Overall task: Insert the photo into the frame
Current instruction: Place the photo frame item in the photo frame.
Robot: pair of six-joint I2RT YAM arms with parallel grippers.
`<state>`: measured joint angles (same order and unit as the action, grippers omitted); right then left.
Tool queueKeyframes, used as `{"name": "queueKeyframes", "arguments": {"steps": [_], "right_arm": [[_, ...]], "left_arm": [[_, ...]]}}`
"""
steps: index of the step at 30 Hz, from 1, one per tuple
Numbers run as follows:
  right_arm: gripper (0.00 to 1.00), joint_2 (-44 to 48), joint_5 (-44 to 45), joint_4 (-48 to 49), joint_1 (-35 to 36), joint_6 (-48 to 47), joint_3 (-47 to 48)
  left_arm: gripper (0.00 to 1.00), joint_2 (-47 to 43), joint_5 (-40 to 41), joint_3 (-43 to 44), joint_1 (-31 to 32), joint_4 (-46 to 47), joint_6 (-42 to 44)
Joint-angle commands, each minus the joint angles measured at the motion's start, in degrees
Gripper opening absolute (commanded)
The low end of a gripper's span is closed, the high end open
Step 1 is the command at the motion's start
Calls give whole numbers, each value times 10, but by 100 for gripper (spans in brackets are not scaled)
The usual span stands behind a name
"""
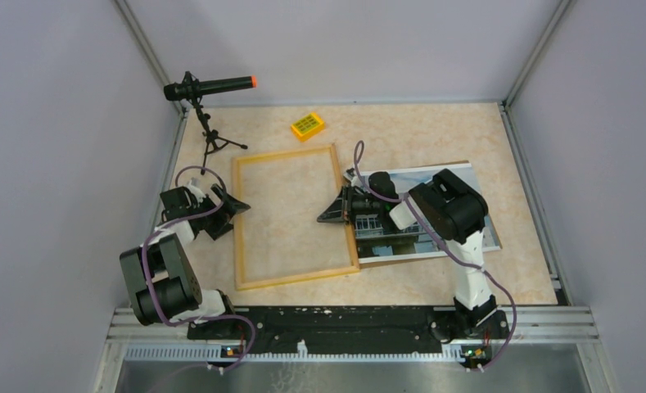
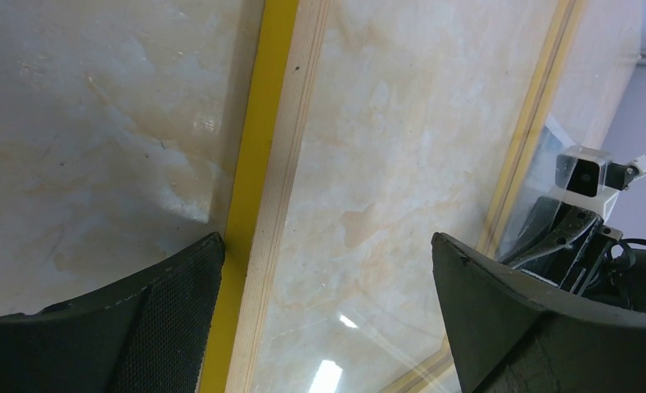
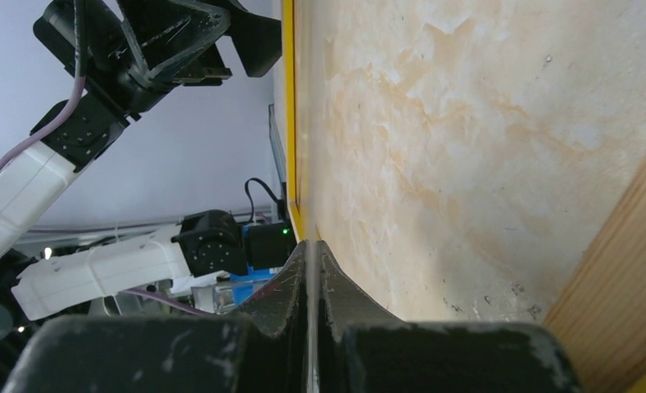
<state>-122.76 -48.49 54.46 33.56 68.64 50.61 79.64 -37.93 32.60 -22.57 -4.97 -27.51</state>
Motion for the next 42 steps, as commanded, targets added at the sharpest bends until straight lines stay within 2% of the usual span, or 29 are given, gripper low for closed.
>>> {"name": "queueKeyframes", "arguments": {"steps": [1,9,13,19,25,29,34,38,42], "right_arm": [[0,6,-32,25,-3,5,7],[0,14,-29,-27,0,-23,23],[0,-4,-33,11,4,0,31],[0,-8,-29,-10,10,-28,45],[0,2,-9,-88,12,-74,60],[15,17,12,-157,15,-118,68],[30,33,42,-245,16,-166,76],[45,61,90,-357,19,-230,98],[54,83,128,-452,20,-280,125]], "left_arm": [[98,-2,-21,5,2,7,0],[98,2,-25,4,1,11,-3],[98,4,-30,-2,2,18,-7],[98,11,-38,-3,2,22,-10],[98,6,-37,-6,2,21,-9],[98,-8,-10,-1,2,4,-7],[98,-46,35,15,3,-31,-1],[99,-61,51,18,5,-40,-3],[99,-60,59,19,8,-46,-13]]}}
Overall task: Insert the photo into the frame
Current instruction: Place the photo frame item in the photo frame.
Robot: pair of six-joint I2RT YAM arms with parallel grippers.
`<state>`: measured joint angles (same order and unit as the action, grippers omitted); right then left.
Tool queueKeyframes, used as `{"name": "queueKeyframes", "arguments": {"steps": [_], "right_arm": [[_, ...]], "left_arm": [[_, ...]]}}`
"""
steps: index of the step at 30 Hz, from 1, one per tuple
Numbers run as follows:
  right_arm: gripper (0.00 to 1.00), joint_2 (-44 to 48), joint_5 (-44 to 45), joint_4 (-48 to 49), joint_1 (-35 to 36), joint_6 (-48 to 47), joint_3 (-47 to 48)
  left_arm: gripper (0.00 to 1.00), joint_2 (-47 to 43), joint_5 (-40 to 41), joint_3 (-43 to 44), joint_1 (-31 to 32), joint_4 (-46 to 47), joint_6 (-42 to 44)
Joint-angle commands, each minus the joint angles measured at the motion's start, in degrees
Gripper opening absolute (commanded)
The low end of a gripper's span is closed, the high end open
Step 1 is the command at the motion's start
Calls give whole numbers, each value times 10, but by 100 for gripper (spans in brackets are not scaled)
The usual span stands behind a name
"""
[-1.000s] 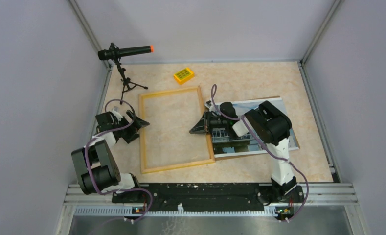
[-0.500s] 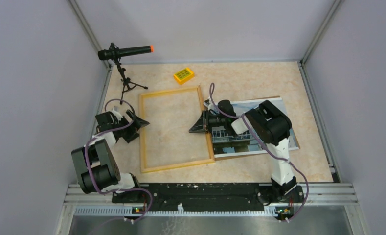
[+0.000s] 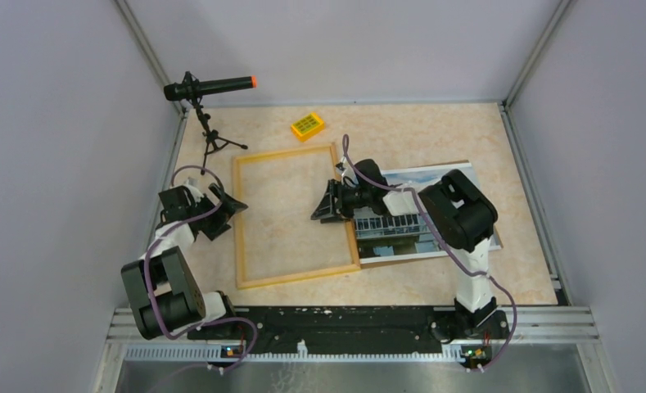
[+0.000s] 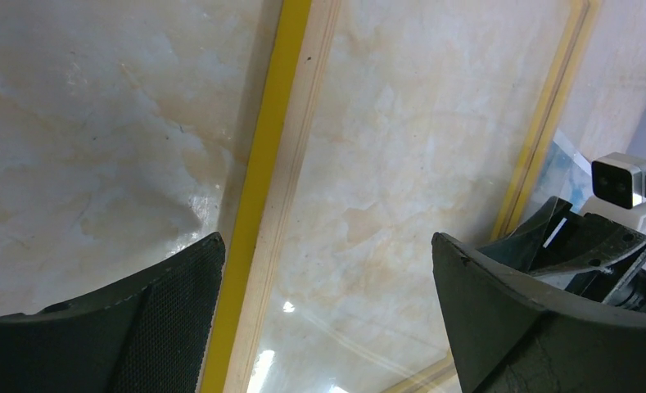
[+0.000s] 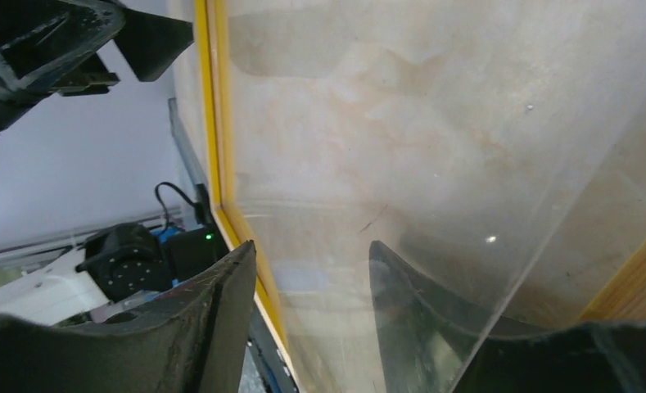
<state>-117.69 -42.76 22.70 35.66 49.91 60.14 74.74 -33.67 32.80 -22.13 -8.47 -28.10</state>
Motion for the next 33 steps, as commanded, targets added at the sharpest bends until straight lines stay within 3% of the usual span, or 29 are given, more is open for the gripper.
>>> {"name": "queueKeyframes", "arguments": {"steps": [1,8,23,29,33], "right_arm": [[55,36,79,-155,-1,-104,39],[67,67,129,-255,2,-142,66],[73,132,265,-465,23,-201,151],[78,209,447,-617,18,-280,189],[78,285,513,-647,-19,-324,123]], "left_arm": [[99,-13,19,17,4,-14,-10],[98,-43,10,16,4,-8,-13],[98,-138,-24,16,4,8,5],[98,-170,-49,12,6,16,13],[98,-187,-69,9,10,31,11]]}}
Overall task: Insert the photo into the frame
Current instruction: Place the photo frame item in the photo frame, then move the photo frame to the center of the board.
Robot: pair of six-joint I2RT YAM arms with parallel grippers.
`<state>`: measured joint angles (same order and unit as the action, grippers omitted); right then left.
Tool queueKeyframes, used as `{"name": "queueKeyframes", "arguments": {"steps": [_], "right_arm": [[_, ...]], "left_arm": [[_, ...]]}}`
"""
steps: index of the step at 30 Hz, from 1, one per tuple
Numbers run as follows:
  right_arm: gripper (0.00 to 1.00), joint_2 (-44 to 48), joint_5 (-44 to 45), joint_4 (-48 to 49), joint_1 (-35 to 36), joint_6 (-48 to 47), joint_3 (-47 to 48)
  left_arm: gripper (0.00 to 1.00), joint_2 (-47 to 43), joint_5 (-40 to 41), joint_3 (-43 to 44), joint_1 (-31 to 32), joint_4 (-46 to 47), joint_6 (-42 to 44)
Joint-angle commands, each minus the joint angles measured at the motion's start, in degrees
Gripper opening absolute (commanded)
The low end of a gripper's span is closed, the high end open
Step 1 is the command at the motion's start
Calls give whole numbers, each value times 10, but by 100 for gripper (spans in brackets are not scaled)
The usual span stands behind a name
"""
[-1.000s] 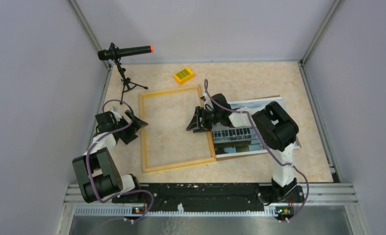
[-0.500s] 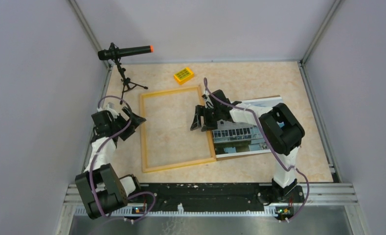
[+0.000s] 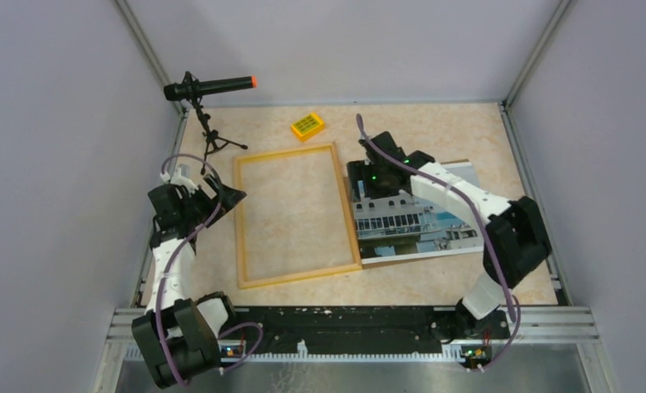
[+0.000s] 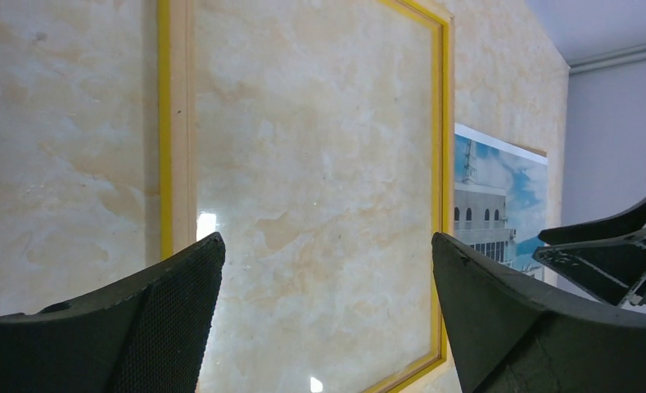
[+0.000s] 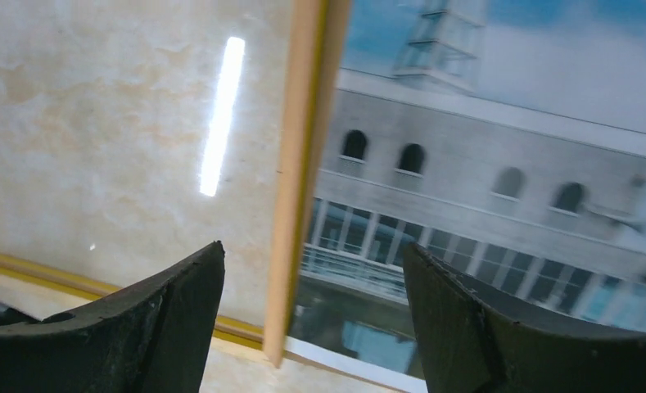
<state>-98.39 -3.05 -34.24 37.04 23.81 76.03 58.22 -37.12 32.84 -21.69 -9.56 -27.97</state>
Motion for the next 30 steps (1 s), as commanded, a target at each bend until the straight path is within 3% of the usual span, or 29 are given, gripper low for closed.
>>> {"name": "queueKeyframes", "arguments": {"steps": [1,4,7,11,14,19,23,25,30], "right_arm": [[78,116,101,-73,-50,-62,-67],[78,219,-2,-16,-126,-39,-183],[78,326,-98,51,-247,2,-314],[79,417,-135,92,-405,30,-403],[78,417,-94,82,-485,56,-400],[78,389,-112,144,-604,58,-418],[76,353,-123,146,-629,36,-408],[75,346,-175,155,-626,14,-408],[76,336,-240,144,-534,-22,-394]], "left_arm": [[99,-24,-41,8,8,45,9],[98,-29,-60,10,21,55,12],[98,-32,-73,15,51,61,15],[99,-37,-106,11,110,89,12],[98,-34,-101,16,190,108,15],[98,10,-29,69,379,77,34],[98,108,18,179,499,36,28],[99,166,35,220,558,36,25],[98,273,29,309,614,41,-1]]}}
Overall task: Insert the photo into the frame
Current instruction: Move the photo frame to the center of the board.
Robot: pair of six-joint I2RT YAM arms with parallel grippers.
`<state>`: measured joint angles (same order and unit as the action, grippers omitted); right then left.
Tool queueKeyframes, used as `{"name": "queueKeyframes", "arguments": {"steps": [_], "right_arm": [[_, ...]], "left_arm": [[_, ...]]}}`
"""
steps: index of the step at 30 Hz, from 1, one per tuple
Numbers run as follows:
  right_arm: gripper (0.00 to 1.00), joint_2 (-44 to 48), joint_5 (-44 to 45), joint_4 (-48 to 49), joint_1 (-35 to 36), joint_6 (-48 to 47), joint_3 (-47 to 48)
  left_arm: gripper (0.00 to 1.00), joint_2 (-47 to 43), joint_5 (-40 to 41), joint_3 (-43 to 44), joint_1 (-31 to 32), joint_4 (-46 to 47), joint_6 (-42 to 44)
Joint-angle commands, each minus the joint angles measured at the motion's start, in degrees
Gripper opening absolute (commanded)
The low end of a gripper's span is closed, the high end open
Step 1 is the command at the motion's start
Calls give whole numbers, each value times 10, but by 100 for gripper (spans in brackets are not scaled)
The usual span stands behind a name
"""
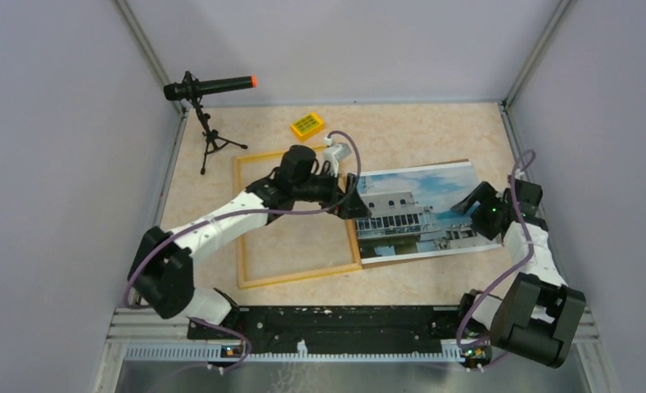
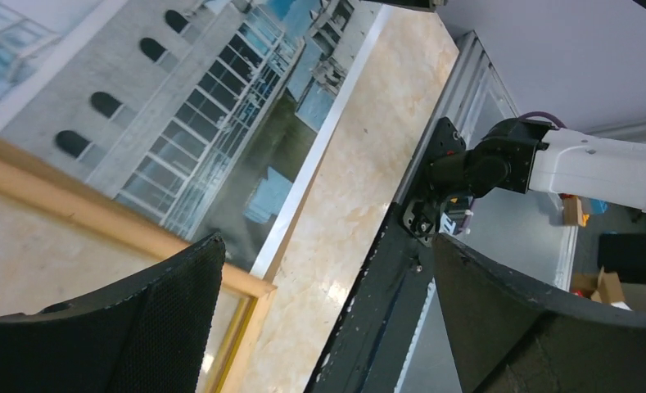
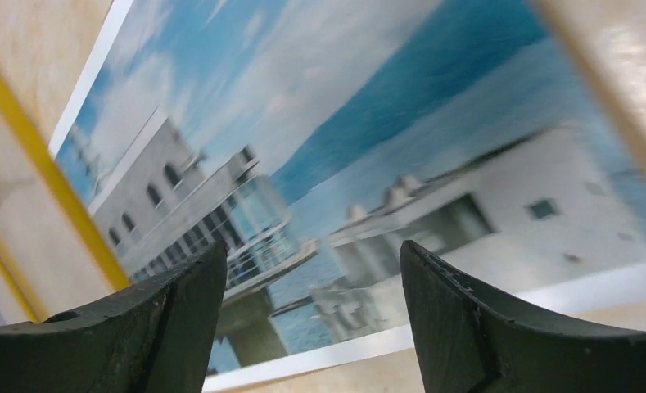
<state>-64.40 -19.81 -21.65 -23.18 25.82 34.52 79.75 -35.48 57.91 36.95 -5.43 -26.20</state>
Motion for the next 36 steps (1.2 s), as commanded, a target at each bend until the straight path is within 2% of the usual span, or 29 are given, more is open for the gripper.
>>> {"name": "queueKeyframes", "arguments": {"steps": [1,4,5,10,14,17,20,28,33,36], "right_arm": [[77,-10,-79,17,108,-43,25],[75,-35,-73,33,233,-12,30],[72,-42,-78,55,265,12,22],[58,-71,-96,199,365,115,-10],[54,-130,-86,262,434,153,-6],[47,-182,-79,302,474,173,3],[45,-220,-69,330,507,186,14],[44,-288,-69,396,558,218,18],[43,-314,-105,451,599,255,38],[44,-304,-122,433,600,255,55]], "left_arm": [[98,69,11,72,30,7,-26],[98,81,34,110,31,28,-35],[98,85,42,127,31,33,-35],[98,106,79,202,31,32,-24],[99,98,108,209,30,28,34],[98,73,151,179,29,35,80],[98,46,178,144,29,50,99],[99,27,150,129,30,66,90],[98,14,154,125,30,64,91],[98,6,159,123,30,64,94]]}}
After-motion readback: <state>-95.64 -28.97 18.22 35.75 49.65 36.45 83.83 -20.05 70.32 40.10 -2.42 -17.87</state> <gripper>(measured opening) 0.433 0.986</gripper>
